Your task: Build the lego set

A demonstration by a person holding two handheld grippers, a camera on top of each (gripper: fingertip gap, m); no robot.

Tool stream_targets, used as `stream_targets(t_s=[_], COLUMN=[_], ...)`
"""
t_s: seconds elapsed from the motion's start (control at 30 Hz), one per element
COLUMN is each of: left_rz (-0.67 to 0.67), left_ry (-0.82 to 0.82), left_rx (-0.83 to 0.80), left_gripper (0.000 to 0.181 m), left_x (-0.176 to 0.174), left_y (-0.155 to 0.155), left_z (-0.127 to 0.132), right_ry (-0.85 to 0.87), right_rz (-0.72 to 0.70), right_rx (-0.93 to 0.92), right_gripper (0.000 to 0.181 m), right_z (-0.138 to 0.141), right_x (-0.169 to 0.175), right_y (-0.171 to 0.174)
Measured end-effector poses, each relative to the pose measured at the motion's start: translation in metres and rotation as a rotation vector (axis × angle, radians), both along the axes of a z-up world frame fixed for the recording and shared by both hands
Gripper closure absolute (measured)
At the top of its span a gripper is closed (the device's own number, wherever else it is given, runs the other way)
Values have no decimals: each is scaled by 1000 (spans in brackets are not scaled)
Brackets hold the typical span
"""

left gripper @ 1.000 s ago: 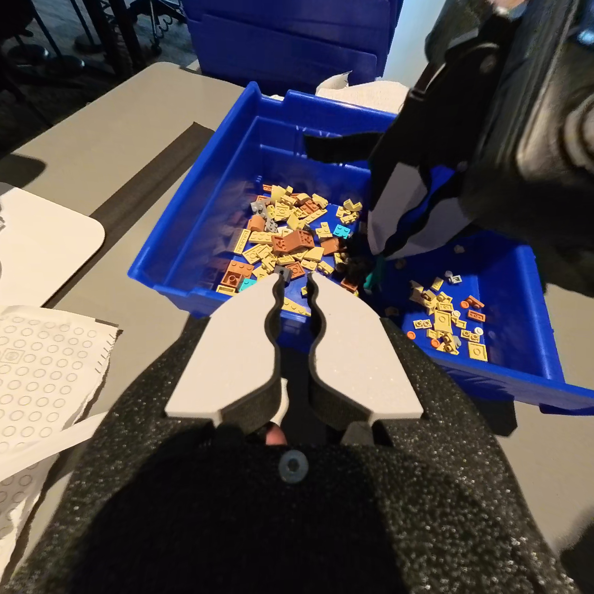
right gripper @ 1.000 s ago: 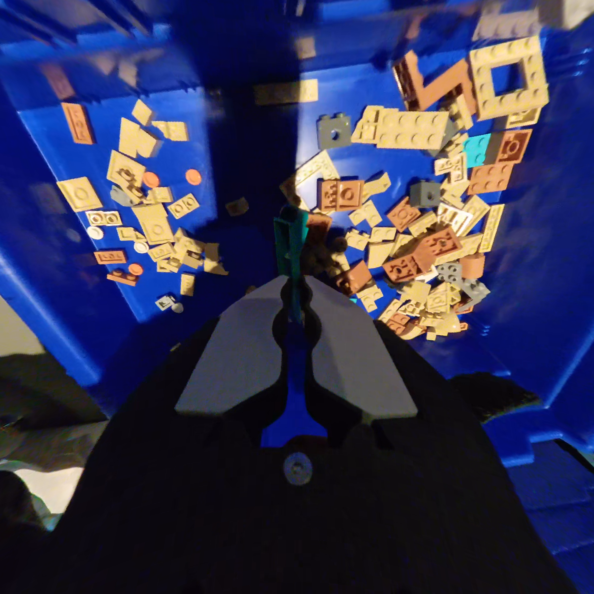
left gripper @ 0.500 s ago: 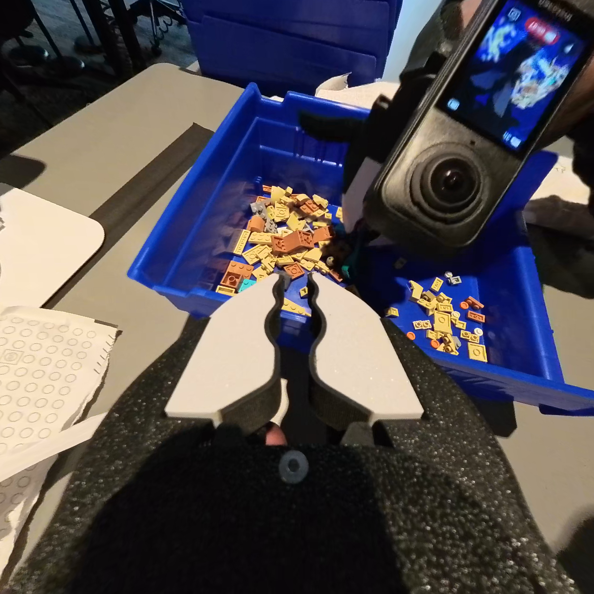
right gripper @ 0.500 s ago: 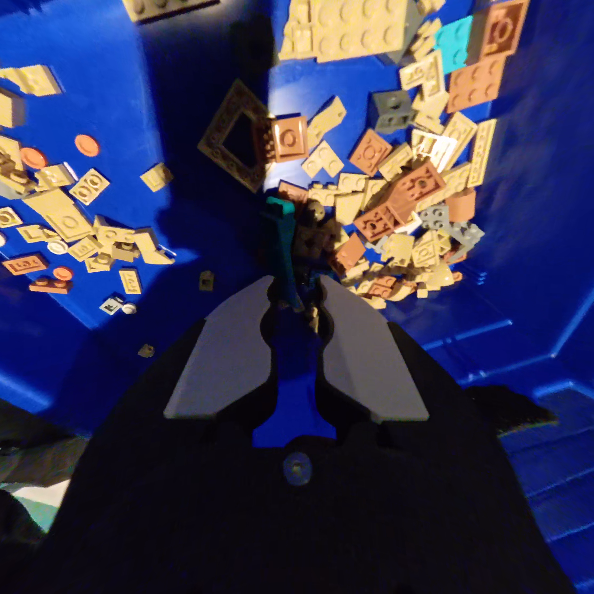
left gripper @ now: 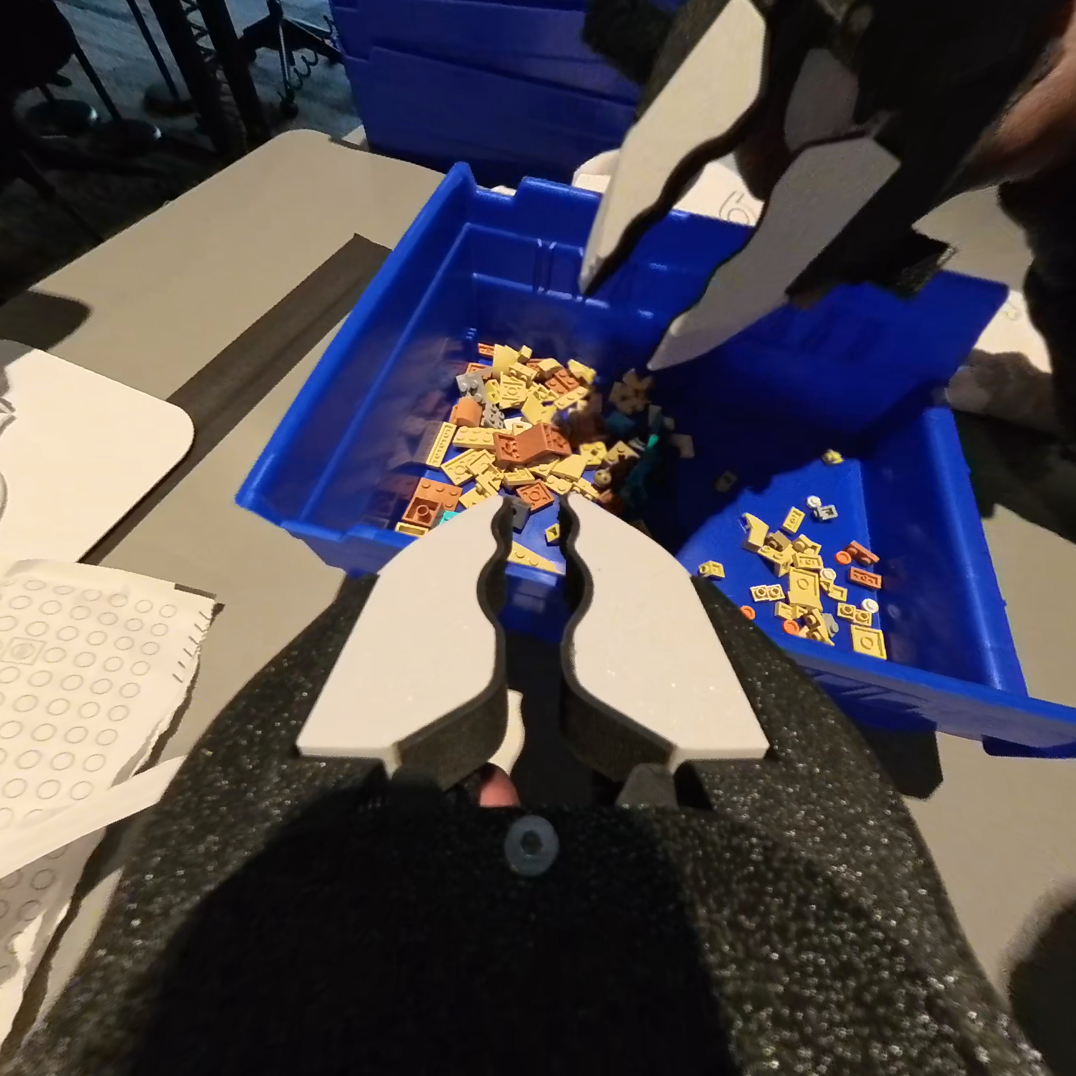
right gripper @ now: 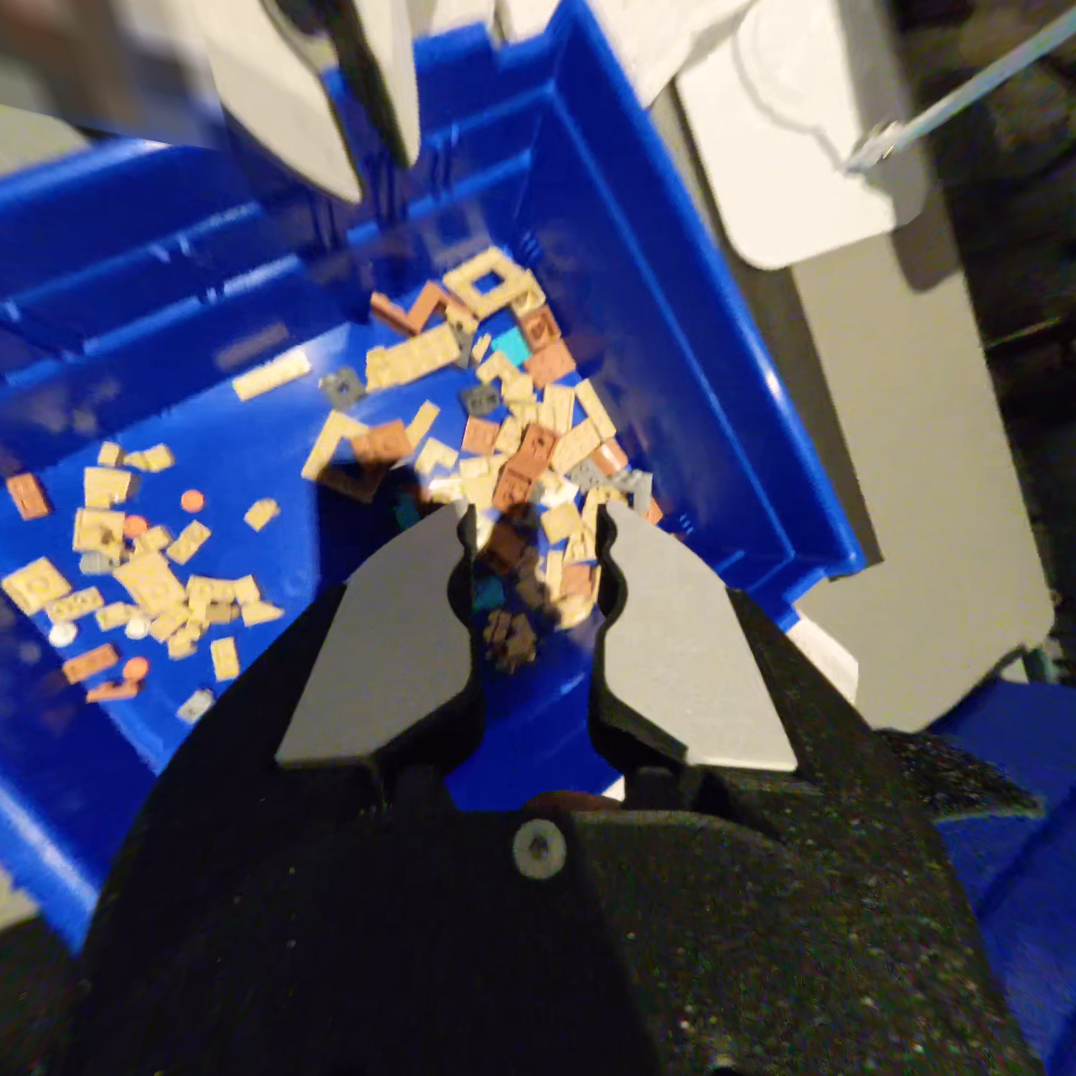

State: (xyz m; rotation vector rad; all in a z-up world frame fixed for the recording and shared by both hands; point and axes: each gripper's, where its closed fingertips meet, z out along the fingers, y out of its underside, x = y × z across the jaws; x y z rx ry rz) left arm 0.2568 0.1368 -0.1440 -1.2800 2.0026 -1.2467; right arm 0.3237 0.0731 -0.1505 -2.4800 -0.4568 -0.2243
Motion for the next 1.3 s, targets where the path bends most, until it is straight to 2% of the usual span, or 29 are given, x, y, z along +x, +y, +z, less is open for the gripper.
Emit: stream_targets(t_s=[0.13, 0.27, 0.4, 0.53, 0.87, 1.3], left_rz=[-5, -11, -15, -14, -6, 0], left_ry=[-10, -19, -26, -29, -25, -16], left_rx=[-14, -18, -29, -36, -45, -33], left_gripper=[166, 166, 168, 169, 175, 178], left_x=[0, 1, 1, 1, 1, 0], left_y=[0, 0, 0, 0, 0, -1], left_z=[0, 0, 1, 1, 2, 2], right_ry=[48, 159, 262, 285, 122, 98], right_rz=[-57, -123, -163, -193, -185, -183], right_rx=[199, 471, 594, 623, 554, 540], right_gripper=[151, 162, 162, 166, 166, 166], right_z=[8, 39, 52, 54, 45, 44], right_x=[11, 18, 23, 25, 22, 22], right_y=[11, 8, 3, 2, 4, 3])
